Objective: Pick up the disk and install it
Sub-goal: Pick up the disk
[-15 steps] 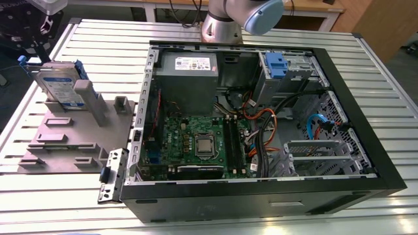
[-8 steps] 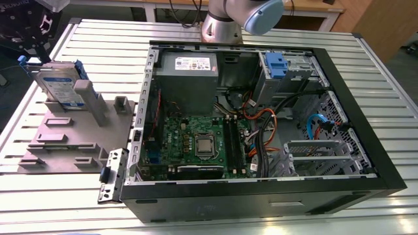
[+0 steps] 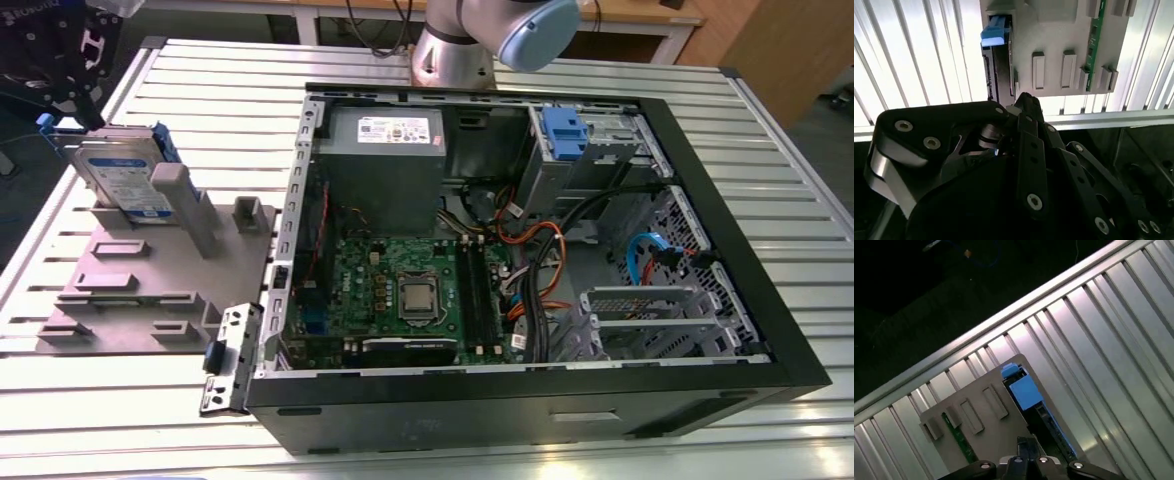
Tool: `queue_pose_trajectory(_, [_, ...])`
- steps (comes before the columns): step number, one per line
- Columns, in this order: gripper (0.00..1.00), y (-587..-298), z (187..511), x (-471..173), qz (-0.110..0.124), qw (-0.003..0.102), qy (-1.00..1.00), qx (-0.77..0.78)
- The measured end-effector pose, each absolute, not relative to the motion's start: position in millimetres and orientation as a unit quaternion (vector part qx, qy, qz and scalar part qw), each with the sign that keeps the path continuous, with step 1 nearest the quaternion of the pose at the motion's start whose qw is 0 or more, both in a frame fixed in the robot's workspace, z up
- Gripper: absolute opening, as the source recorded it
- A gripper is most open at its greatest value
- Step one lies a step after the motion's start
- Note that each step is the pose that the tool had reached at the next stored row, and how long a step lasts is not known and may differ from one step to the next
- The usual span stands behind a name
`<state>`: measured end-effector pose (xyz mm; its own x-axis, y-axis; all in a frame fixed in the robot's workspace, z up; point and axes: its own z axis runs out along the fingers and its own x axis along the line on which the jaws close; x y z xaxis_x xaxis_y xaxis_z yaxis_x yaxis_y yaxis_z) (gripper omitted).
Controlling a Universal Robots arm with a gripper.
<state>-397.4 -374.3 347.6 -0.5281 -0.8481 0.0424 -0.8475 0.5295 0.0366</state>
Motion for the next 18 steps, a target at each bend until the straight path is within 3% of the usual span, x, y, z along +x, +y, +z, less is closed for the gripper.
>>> queue_pose_trajectory(18, [0.11,-374.3,346.5,-397.4,-0.006,0.025,-0.798,0.602])
